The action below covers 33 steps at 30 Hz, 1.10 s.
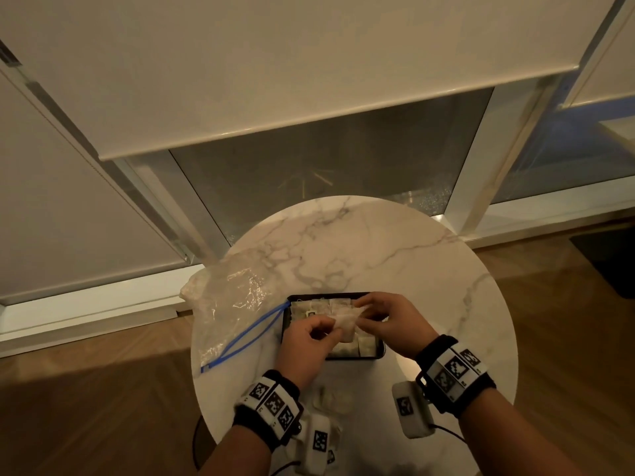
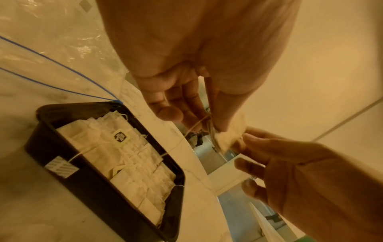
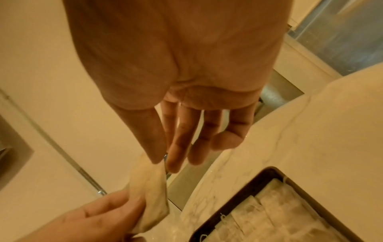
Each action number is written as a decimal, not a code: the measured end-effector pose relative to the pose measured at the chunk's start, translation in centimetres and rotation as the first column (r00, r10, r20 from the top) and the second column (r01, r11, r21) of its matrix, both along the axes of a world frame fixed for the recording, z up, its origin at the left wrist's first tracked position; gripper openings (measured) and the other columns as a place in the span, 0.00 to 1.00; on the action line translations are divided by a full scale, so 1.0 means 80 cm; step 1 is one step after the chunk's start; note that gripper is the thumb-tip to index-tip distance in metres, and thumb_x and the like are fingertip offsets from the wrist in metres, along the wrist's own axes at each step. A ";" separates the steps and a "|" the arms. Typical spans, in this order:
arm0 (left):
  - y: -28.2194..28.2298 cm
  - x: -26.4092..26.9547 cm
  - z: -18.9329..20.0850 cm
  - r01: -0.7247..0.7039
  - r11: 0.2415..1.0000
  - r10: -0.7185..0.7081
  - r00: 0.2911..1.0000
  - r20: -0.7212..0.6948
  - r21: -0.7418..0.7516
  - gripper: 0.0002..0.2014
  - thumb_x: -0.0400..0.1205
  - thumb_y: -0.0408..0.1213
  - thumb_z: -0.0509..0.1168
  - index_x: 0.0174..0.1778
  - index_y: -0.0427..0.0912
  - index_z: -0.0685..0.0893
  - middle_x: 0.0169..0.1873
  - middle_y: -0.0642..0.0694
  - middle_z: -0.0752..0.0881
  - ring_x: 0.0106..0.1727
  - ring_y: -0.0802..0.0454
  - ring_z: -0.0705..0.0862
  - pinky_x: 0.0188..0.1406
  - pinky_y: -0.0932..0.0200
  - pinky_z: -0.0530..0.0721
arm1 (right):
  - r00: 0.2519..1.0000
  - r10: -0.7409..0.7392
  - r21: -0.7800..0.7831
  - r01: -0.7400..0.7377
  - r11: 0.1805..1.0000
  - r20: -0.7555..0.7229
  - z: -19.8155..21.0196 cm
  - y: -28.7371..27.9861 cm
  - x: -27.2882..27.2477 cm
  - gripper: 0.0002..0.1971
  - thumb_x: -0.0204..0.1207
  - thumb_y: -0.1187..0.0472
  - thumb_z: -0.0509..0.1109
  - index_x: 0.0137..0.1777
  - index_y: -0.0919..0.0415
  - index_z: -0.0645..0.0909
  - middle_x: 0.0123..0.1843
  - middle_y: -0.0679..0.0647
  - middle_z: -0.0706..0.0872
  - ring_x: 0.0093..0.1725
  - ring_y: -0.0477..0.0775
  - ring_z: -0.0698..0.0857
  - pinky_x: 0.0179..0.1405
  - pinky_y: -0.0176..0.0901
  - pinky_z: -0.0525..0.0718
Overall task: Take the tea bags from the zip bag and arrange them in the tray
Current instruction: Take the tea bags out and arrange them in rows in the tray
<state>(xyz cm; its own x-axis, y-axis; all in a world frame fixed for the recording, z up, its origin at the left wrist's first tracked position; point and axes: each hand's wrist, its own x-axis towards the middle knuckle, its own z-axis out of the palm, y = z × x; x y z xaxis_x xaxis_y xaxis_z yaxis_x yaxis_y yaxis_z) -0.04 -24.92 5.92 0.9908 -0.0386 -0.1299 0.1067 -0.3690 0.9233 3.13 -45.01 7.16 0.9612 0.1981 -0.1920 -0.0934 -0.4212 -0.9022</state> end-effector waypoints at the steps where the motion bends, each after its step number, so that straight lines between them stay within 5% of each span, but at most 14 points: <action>1: 0.001 0.001 -0.004 -0.056 0.998 0.056 0.998 -0.019 0.002 0.06 0.79 0.36 0.75 0.47 0.52 0.90 0.40 0.57 0.90 0.44 0.66 0.87 0.44 0.72 0.84 | 0.999 -0.043 -0.005 0.043 0.999 -0.025 -0.010 -0.005 0.002 0.10 0.72 0.61 0.78 0.52 0.51 0.87 0.39 0.48 0.91 0.40 0.46 0.89 0.44 0.40 0.88; 7: 0.010 0.001 -0.058 -0.240 0.957 0.263 0.955 -0.136 0.161 0.05 0.80 0.38 0.75 0.49 0.49 0.89 0.44 0.53 0.90 0.48 0.57 0.88 0.52 0.60 0.87 | 0.907 -0.355 -0.281 0.288 0.916 -0.228 -0.082 -0.032 0.003 0.13 0.72 0.56 0.78 0.55 0.53 0.81 0.45 0.50 0.85 0.43 0.50 0.84 0.39 0.37 0.79; 13: -0.023 0.002 -0.092 -0.189 0.944 0.250 0.946 -0.209 0.271 0.09 0.80 0.38 0.75 0.54 0.42 0.89 0.45 0.50 0.90 0.44 0.61 0.85 0.39 0.78 0.77 | 0.873 -0.339 -0.302 0.237 0.924 -0.352 -0.127 -0.027 -0.001 0.13 0.70 0.55 0.80 0.51 0.56 0.83 0.40 0.53 0.90 0.40 0.52 0.90 0.46 0.48 0.91; 17: -0.051 0.009 -0.102 -0.110 0.932 0.202 0.948 -0.244 0.346 0.08 0.81 0.41 0.74 0.54 0.45 0.89 0.46 0.52 0.89 0.43 0.63 0.83 0.38 0.76 0.75 | 0.876 -0.334 -0.288 0.239 0.927 -0.348 -0.130 -0.025 -0.002 0.09 0.72 0.60 0.78 0.49 0.58 0.83 0.38 0.54 0.90 0.35 0.51 0.91 0.41 0.46 0.91; 21: -0.071 0.014 -0.106 -0.006 0.894 0.147 0.949 -0.280 0.447 0.07 0.81 0.46 0.72 0.51 0.51 0.90 0.43 0.55 0.90 0.49 0.56 0.87 0.56 0.59 0.83 | 0.877 -0.332 -0.276 0.242 0.930 -0.349 -0.129 -0.025 -0.002 0.09 0.72 0.62 0.78 0.49 0.59 0.83 0.38 0.55 0.90 0.34 0.50 0.90 0.35 0.40 0.88; 25: -0.085 0.023 -0.113 0.095 0.850 0.084 0.947 -0.311 0.518 0.08 0.82 0.50 0.69 0.52 0.54 0.90 0.48 0.55 0.91 0.53 0.52 0.87 0.68 0.42 0.79 | 0.874 -0.321 -0.261 0.235 0.936 -0.365 -0.130 -0.027 -0.001 0.10 0.71 0.62 0.79 0.49 0.58 0.82 0.39 0.55 0.90 0.34 0.50 0.90 0.29 0.35 0.84; 31: -0.102 0.042 -0.111 0.316 0.730 -0.087 0.923 -0.376 0.606 0.15 0.85 0.46 0.63 0.35 0.46 0.86 0.39 0.44 0.89 0.45 0.44 0.87 0.48 0.51 0.86 | 0.883 -0.308 -0.244 0.232 0.942 -0.353 -0.132 -0.030 0.001 0.08 0.73 0.62 0.78 0.49 0.58 0.82 0.38 0.54 0.90 0.34 0.49 0.90 0.32 0.37 0.86; 33: -0.105 0.044 -0.110 0.330 0.707 -0.084 0.917 -0.390 0.625 0.15 0.85 0.46 0.63 0.37 0.44 0.88 0.39 0.42 0.89 0.45 0.43 0.87 0.47 0.51 0.87 | 0.890 -0.295 -0.246 0.217 0.945 -0.348 -0.134 -0.031 0.000 0.09 0.73 0.60 0.78 0.50 0.57 0.82 0.38 0.54 0.90 0.35 0.50 0.90 0.35 0.39 0.87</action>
